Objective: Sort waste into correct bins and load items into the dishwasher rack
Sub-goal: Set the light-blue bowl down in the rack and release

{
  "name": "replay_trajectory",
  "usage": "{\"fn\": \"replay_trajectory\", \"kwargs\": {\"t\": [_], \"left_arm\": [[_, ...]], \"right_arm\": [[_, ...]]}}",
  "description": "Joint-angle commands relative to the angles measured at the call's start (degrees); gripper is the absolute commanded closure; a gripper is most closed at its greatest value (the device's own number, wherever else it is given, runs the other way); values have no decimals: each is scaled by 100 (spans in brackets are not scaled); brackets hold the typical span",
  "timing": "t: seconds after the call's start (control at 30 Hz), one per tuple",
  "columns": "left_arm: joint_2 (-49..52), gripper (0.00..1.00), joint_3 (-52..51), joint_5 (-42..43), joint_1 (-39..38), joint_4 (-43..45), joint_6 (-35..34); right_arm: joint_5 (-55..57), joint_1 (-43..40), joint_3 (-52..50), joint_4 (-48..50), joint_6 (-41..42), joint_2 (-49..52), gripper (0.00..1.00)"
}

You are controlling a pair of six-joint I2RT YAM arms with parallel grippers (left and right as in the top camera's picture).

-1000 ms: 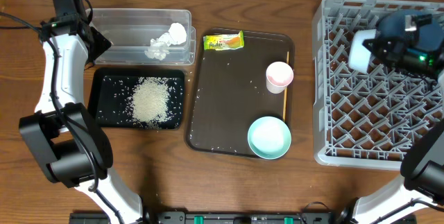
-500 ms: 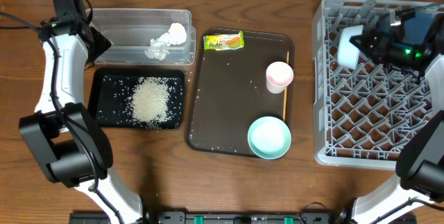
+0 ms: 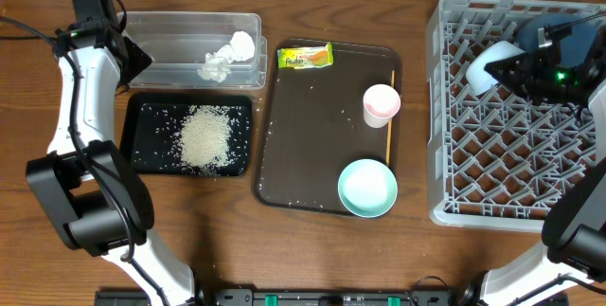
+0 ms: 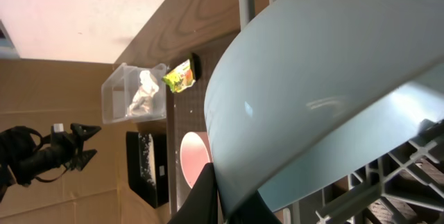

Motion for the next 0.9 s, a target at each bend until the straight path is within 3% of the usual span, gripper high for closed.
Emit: {"fn": "replay_trajectory", "kwargs": {"t": [0.0,0.3,0.4,0.47,0.5,0.87], "left_arm": [[50,4,2,-33,9,-13,-55],[50,4,2,-33,9,-13,-55],[50,4,2,-33,9,-13,-55],[50,4,2,-33,9,-13,-55],[50,4,2,-33,9,-13,-55],[50,4,2,-35,9,-13,-55]], "right_arm": [[1298,-210,-98,-118,129,179,96],[2218,-444,-68,-658,142,-175,89],[2894,-446,-68,-809,310,-476,69],[3200,-448,-68,-866,393,-699,45],[3287,-448,-68,-872,426,-802,41],[3285,-72,-68,-929,579,-1687,45]]}}
